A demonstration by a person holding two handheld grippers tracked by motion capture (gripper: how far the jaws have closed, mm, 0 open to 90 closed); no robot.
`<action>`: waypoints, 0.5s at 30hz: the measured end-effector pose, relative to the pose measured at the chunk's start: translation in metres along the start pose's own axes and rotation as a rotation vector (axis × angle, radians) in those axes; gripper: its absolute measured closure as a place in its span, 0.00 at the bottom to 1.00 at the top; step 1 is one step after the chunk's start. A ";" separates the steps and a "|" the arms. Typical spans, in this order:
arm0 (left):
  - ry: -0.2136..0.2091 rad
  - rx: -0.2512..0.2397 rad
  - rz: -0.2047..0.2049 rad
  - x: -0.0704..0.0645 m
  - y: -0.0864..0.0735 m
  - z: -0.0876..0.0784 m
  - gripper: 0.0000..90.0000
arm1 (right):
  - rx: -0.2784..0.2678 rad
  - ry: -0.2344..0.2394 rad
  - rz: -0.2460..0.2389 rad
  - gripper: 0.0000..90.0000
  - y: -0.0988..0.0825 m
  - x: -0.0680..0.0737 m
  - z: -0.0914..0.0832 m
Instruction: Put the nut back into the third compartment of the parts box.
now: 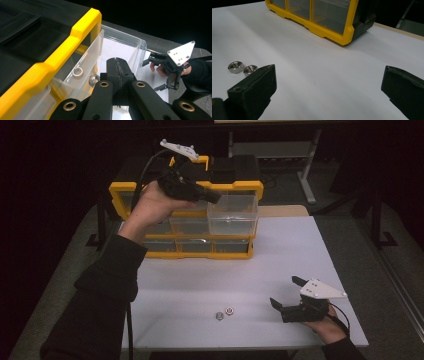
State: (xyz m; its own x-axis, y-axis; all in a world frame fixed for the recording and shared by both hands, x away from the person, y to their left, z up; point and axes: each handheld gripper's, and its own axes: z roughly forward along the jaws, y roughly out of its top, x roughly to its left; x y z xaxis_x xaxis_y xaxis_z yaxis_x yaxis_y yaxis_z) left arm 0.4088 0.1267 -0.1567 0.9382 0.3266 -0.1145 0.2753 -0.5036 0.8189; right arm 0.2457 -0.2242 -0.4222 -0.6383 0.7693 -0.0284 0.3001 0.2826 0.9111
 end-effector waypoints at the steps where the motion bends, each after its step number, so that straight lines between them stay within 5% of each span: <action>1: 0.002 0.002 0.003 0.000 -0.001 -0.003 1.00 | 0.000 0.000 0.000 0.00 0.000 0.000 0.000; 15: 0.007 0.001 0.029 -0.009 -0.026 -0.026 1.00 | 0.005 -0.001 0.002 0.00 0.000 0.000 0.001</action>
State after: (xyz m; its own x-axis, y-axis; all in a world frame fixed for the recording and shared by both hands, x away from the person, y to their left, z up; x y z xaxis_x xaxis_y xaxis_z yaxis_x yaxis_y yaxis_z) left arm 0.3879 0.1579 -0.1620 0.9442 0.3176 -0.0870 0.2484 -0.5135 0.8214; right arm 0.2461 -0.2235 -0.4230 -0.6370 0.7704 -0.0273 0.3046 0.2840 0.9092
